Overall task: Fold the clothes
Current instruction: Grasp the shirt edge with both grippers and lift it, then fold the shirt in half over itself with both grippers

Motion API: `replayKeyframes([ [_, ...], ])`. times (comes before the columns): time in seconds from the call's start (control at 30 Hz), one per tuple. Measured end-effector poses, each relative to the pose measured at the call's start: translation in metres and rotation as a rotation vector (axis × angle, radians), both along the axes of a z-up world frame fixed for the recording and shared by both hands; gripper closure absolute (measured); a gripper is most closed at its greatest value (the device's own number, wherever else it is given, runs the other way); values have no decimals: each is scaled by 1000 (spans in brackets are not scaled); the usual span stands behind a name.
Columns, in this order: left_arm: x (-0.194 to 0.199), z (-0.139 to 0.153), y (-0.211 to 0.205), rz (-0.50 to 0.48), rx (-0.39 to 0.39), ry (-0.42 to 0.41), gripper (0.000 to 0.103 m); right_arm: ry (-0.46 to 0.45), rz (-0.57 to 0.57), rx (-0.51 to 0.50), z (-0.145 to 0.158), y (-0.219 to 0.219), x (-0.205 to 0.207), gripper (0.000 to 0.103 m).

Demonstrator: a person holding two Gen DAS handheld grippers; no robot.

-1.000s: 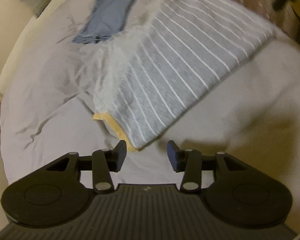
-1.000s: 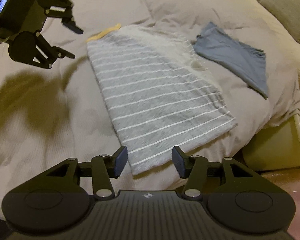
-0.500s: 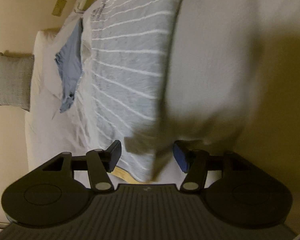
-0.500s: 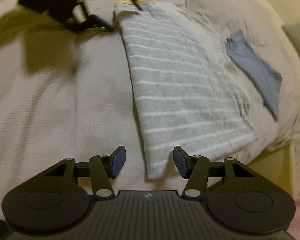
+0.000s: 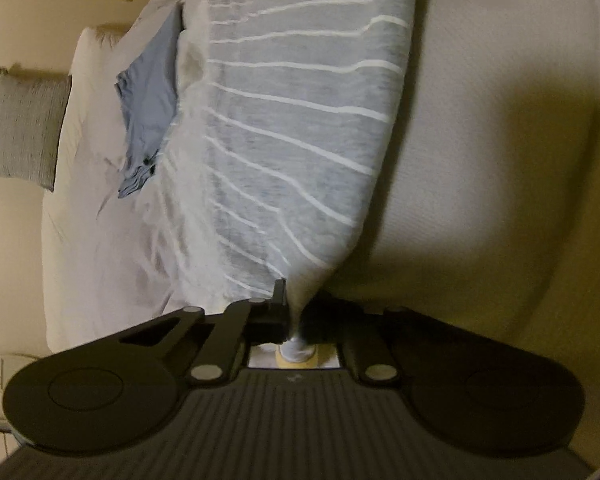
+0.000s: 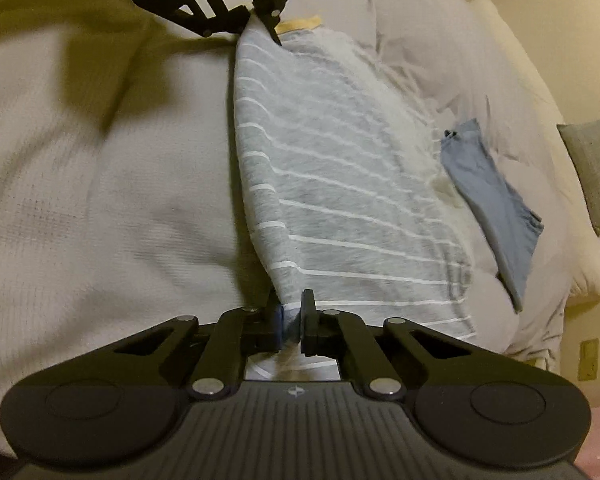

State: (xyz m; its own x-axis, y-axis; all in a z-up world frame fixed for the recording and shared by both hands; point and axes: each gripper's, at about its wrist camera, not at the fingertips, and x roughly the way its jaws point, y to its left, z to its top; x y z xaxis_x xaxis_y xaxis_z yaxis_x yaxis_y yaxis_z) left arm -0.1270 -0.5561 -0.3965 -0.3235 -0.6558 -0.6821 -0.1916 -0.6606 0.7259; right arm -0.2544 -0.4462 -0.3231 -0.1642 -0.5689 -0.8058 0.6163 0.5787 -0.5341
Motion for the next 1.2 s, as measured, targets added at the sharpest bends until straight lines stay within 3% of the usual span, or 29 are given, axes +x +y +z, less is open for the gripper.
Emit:
replayKeyframes([
  [0.27,-11,104,0,85,-28,121,100,-18,67,-107,107,-14,-39,102],
  [0.43,-38,163,-19,143,-49,198,100,-15,108,-164,164,-51,-79,102],
  [0.57,-71,195,-53,210,-66,229,100,-10,134,-219,189,-94,-113,102],
  [0.73,-124,222,-118,297,-145,245,100,1,198,-303,208,-178,-168,102],
  [0.83,-156,244,-157,391,-201,303,100,-3,241,-373,219,-231,-203,102],
  [0.97,-193,244,-185,458,-266,340,100,-10,311,-490,221,-279,-248,102],
  [1.03,-211,220,-192,487,-251,338,100,-29,330,-513,205,-292,-268,101],
  [1.1,-227,184,-197,515,-203,323,100,-42,350,-486,167,-306,-286,101],
  [1.2,-252,104,-192,533,-88,269,100,-31,371,-358,77,-324,-311,102],
])
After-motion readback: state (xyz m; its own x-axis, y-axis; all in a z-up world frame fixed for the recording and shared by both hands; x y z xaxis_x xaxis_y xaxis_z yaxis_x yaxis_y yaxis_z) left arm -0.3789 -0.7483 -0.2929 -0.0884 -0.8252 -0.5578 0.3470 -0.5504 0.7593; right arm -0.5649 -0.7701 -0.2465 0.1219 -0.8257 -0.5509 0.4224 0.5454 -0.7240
